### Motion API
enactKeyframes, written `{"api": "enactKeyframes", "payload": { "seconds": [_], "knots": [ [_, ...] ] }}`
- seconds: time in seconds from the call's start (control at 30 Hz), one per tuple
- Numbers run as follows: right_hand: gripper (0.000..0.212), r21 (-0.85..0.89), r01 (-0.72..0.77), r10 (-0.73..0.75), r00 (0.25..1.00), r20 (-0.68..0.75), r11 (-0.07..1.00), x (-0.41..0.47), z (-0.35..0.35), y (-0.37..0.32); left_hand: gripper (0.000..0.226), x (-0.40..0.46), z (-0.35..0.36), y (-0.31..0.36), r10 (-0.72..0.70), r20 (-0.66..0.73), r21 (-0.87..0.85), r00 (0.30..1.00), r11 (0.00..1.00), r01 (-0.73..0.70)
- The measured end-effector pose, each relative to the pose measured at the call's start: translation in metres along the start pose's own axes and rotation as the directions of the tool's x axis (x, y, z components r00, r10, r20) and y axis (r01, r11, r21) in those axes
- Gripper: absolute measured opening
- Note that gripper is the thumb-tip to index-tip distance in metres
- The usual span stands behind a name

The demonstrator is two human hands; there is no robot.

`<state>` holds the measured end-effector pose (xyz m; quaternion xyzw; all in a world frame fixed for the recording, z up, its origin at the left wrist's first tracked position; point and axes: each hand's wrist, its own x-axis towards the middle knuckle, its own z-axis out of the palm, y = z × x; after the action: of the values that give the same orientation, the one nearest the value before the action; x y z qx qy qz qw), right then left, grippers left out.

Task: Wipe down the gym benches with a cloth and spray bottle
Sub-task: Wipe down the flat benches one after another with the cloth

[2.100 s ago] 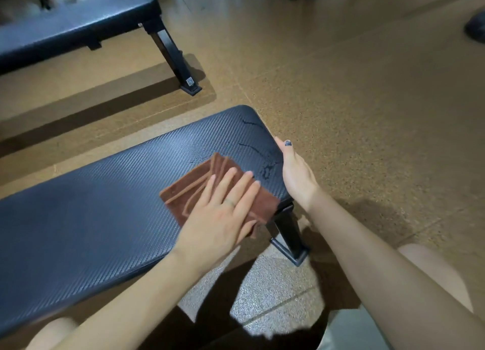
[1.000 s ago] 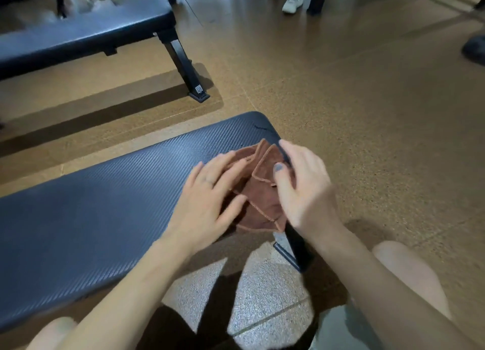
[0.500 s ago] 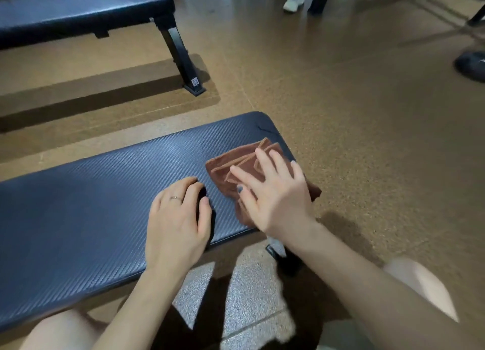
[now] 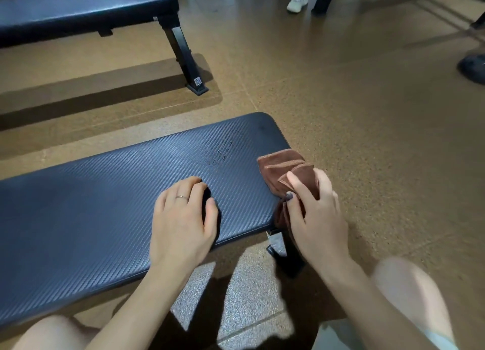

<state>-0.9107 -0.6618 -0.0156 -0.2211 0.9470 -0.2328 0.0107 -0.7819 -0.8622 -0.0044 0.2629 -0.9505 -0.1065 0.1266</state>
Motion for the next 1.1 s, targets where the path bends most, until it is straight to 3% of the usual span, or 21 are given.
{"api": "enactKeyframes", "payload": {
  "seconds": [0.07,0.17,0.27,0.43,0.53,0.67,0.83,0.93,1.1],
  "knots": [
    [0.045,-0.013,-0.015,0.015,1.0,0.026,1.0,0.006,0.003,-0.003,0.038,0.0,0.0,0.001,0.006,0.002,0.013,1.0,1.0,-0.006],
    [0.046,-0.097,0.082,-0.08,0.997,0.024,0.992,0.045,0.005,-0.009,0.034,0.0,0.0,0.002,0.001,0.001,0.032,1.0,0.999,-0.001],
    [0.047,-0.123,0.101,-0.083,0.986,0.145,0.987,0.104,0.01,-0.025,0.032,0.001,0.0,0.002,0.003,0.003,0.041,1.0,0.999,-0.003],
    [0.047,-0.098,0.118,-0.097,0.976,0.196,0.988,0.156,0.017,-0.052,0.028,0.001,-0.001,0.001,0.006,-0.013,0.017,1.0,1.0,-0.005],
    [0.046,-0.084,0.113,-0.093,0.974,0.206,0.99,0.122,0.009,-0.036,0.031,0.002,-0.001,-0.001,-0.001,-0.013,-0.001,1.0,1.0,0.001],
    [0.045,-0.11,0.031,-0.029,0.999,0.017,0.993,0.035,0.001,-0.013,0.03,0.0,-0.001,0.002,0.001,-0.017,0.019,1.0,1.0,0.0],
    [0.052,-0.248,-0.032,0.023,0.999,-0.039,0.968,-0.005,0.013,-0.024,0.034,0.0,-0.001,0.002,0.012,-0.011,0.048,1.0,0.999,-0.012],
    [0.058,-0.269,0.047,-0.058,0.998,-0.032,0.962,-0.018,0.013,-0.042,0.033,-0.001,-0.001,0.003,0.013,-0.017,0.044,1.0,0.999,-0.012],
    [0.049,-0.219,0.29,-0.284,0.957,0.06,0.932,-0.044,0.027,-0.071,0.036,-0.001,-0.001,0.002,0.005,-0.018,0.021,1.0,1.0,-0.004]
  ]
}}
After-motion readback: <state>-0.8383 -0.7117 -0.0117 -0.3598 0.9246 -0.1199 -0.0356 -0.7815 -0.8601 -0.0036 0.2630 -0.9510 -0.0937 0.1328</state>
